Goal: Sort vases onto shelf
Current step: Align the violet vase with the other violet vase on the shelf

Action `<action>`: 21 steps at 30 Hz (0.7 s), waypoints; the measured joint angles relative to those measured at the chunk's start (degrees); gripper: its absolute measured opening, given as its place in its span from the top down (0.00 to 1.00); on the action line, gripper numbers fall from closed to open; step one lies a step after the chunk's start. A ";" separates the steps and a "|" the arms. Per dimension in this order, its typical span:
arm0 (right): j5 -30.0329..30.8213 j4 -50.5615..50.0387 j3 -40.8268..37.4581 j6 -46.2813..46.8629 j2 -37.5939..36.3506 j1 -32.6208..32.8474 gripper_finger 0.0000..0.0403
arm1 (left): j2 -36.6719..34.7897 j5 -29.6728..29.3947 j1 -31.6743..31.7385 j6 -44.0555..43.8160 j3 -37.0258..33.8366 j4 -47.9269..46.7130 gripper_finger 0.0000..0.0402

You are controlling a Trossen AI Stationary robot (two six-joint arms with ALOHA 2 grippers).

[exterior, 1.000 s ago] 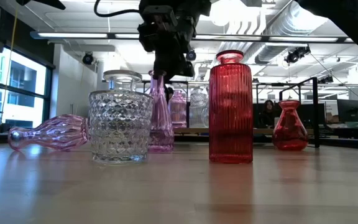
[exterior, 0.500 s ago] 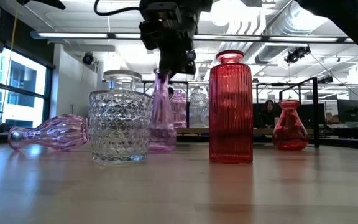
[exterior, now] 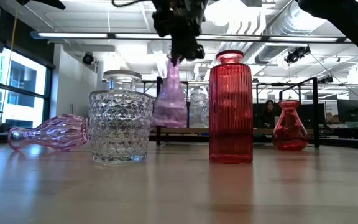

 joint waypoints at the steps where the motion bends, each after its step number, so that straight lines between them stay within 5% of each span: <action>1: 0.46 -0.68 -0.06 -0.09 -0.05 -0.37 1.00 | 0.00 0.00 0.02 0.00 0.00 0.00 0.56; 21: 3.58 -0.36 -0.06 -4.39 -0.36 -9.44 1.00 | 0.00 0.16 0.02 -0.20 0.00 0.01 0.56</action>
